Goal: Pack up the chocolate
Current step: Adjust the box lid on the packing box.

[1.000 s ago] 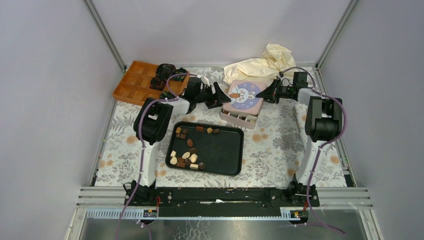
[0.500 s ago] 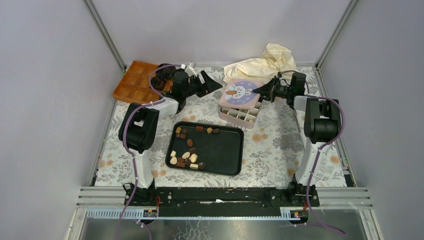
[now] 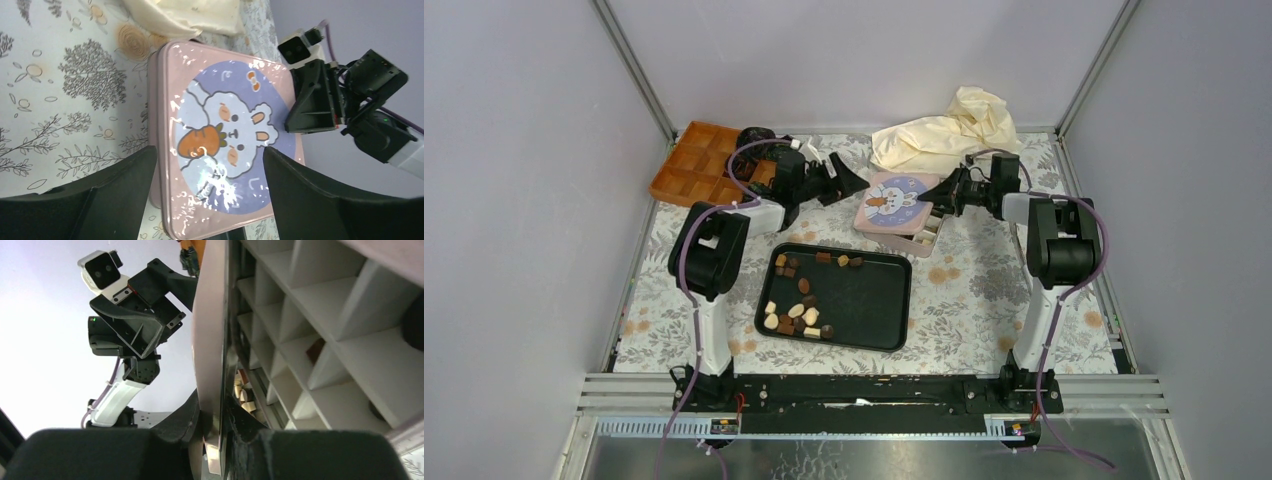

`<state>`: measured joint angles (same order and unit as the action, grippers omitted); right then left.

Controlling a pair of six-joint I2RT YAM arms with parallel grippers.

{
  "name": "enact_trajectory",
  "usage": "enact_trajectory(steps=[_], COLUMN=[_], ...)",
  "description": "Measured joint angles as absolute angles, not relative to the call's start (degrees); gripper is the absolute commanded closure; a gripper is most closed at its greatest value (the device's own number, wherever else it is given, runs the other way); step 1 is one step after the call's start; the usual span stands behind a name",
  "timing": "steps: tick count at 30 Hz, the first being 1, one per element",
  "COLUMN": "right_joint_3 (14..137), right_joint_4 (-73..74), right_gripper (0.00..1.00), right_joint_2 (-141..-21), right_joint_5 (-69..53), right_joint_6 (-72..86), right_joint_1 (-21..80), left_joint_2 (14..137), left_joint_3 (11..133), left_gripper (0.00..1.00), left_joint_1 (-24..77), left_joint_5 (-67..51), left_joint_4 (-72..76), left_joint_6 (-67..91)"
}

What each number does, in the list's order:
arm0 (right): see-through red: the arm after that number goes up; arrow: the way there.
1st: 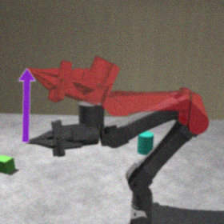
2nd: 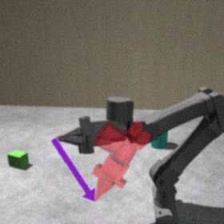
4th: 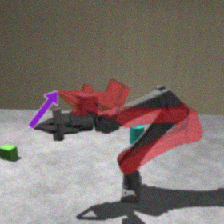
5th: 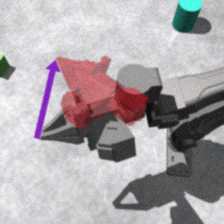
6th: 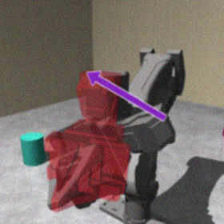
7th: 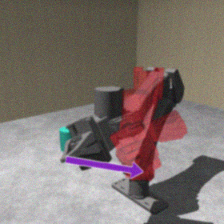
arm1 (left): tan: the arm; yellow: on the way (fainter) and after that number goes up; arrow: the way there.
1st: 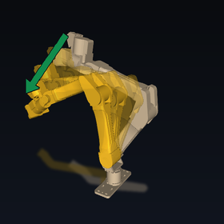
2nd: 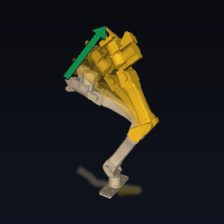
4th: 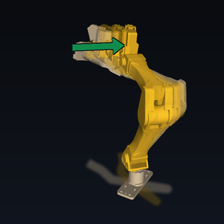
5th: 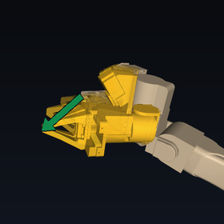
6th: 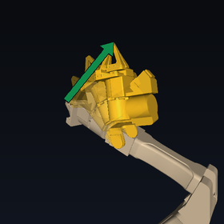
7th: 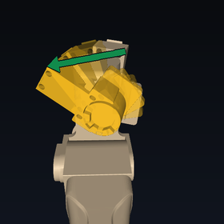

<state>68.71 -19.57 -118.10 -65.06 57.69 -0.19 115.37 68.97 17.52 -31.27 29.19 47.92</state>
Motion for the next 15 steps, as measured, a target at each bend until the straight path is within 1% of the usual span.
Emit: enact_trajectory(steps=[7,15], right_joint_3=[69.3,69.3], right_joint_4=[-11.4,-11.0], right_gripper=[0.92,0.91], right_joint_2=[-116.3,-114.5], right_joint_5=[-63.5,-63.0], right_joint_6=[48.1,46.3], right_joint_1=[-0.6,-2.1], left_joint_2=[120.2,121.6], left_joint_3=[70.3,72.6], left_gripper=[0.15,0.16], left_joint_1=[17.5,18.0], left_joint_5=[-33.2,-34.6], left_joint_4=[27.2,26.0], left_joint_6=[47.6,47.1])
